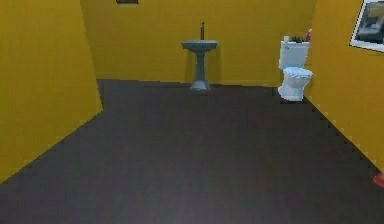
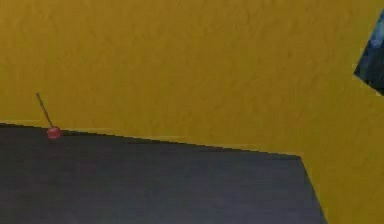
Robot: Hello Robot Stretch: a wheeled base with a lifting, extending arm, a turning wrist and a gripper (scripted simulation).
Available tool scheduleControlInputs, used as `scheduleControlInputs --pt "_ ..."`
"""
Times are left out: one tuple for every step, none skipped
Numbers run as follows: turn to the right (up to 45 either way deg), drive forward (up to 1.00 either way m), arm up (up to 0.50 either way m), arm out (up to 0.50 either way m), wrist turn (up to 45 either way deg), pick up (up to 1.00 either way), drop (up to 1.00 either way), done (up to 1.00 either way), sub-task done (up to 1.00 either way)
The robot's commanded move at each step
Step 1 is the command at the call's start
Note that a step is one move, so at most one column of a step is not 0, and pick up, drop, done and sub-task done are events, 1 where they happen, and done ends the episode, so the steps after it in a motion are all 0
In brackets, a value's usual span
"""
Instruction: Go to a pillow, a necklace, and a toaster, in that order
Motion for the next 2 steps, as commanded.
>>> scheduleControlInputs --pt "12.0 0.00 0.00 0.00 0.0 0.00 0.00 0.00 0.00" --pt "0.0 0.10 0.00 0.00 0.0 0.00 0.00 0.00 0.00"
